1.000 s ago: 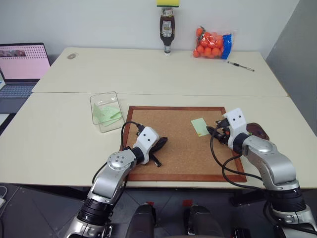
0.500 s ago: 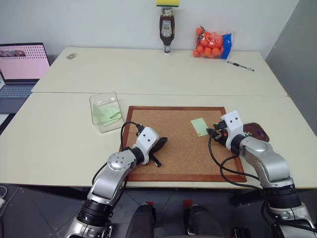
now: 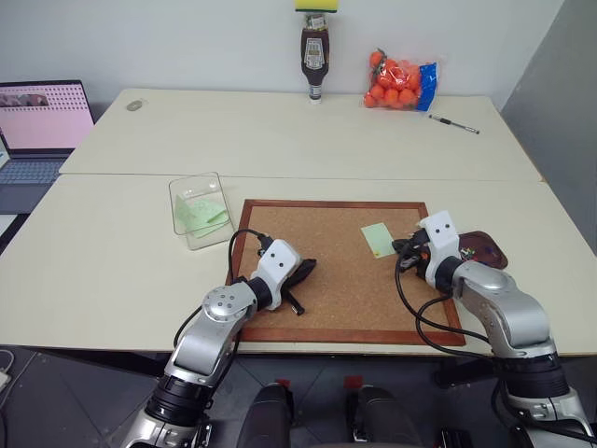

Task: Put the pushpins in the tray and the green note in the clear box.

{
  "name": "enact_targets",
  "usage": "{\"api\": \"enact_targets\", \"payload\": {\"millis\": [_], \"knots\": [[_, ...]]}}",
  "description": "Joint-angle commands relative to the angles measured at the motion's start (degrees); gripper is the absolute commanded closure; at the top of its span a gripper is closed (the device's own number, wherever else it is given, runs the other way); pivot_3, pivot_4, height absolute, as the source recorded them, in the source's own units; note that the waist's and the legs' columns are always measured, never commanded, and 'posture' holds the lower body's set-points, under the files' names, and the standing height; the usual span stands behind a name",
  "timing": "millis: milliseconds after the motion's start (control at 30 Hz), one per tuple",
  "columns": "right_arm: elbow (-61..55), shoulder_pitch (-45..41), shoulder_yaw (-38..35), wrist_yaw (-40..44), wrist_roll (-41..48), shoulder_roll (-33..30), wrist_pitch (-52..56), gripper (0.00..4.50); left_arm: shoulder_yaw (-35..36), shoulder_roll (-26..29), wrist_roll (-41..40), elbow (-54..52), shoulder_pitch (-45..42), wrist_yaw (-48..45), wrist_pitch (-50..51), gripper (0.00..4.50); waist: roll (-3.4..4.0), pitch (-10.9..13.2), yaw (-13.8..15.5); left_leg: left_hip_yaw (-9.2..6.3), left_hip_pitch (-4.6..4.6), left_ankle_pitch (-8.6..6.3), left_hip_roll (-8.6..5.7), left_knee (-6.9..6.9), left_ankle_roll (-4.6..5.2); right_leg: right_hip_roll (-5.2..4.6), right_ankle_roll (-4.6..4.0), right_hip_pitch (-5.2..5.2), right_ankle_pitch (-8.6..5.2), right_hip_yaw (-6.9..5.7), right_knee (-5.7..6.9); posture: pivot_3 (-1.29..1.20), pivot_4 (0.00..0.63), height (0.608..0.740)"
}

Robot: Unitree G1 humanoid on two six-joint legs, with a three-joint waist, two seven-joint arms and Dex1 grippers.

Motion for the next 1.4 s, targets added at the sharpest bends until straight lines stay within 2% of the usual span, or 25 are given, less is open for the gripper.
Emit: {"api": "enact_targets", "payload": {"millis": [33, 433, 733, 1033, 1367, 1400], "knots": [[-5.1, 0.1, -2.9, -0.3, 1.3, 0.6, -3.1, 4.48, -2.0, 0.3, 1.2, 1.8, 1.2, -0.5, 0.7, 4.50, 0.00, 0.0, 0.0, 0.00, 0.00, 0.00, 0.00, 0.00, 0.00, 0.00, 0.00, 0.00, 0.00, 0.01, 0.00, 0.00, 0.150, 0.740], [-6.5, 0.4, -3.4, -2.4, 0.6, 3.3, -7.5, 4.48, -1.9, 0.4, 1.6, 1.8, 1.3, -0.9, 1.0, 4.50, 0.00, 0.0, -0.1, 0.00, 0.02, 0.00, 0.02, 0.00, 0.00, 0.00, 0.00, 0.01, 0.00, 0.01, 0.00, 0.00, 0.150, 0.740], [-10.6, 6.4, -12.1, -3.7, 2.3, -0.6, -3.6, 4.48, -1.9, 0.2, 1.5, 1.7, 1.5, -1.0, 1.0, 4.50, 0.00, 0.0, 0.0, -0.01, 0.01, 0.00, 0.01, -0.01, 0.00, -0.01, -0.01, 0.02, 0.00, 0.00, -0.03, 0.00, 0.150, 0.740], [-4.0, 10.5, -19.8, -8.1, -1.4, -5.2, -3.5, 4.48, -1.8, 0.1, 1.3, 1.7, 1.4, -1.2, 0.7, 4.50, 0.01, 0.0, -0.1, 0.01, 0.04, 0.00, 0.02, -0.02, 0.00, -0.05, -0.06, 0.02, -0.03, 0.04, -0.04, 0.00, 0.150, 0.740], [2.4, 8.8, -20.0, -10.9, -4.2, -6.4, -4.4, 4.48, -2.1, -0.2, 1.4, 2.2, 0.9, -1.3, 0.4, 4.50, 0.01, 0.0, -0.1, 0.05, 0.03, 0.00, -0.01, -0.02, 0.00, -0.01, -0.01, 0.02, 0.00, 0.04, -0.04, 0.00, 0.150, 0.740], [2.6, 8.6, -20.0, -11.0, -4.2, -6.3, -4.2, 4.26, -2.1, -0.2, 1.4, 2.3, 0.8, -1.3, 0.4, 4.50, 0.01, 0.0, -0.1, 0.04, 0.03, 0.00, -0.01, -0.02, 0.00, -0.01, 0.00, 0.03, 0.00, 0.03, -0.05, 0.00, 0.150, 0.740]]}}
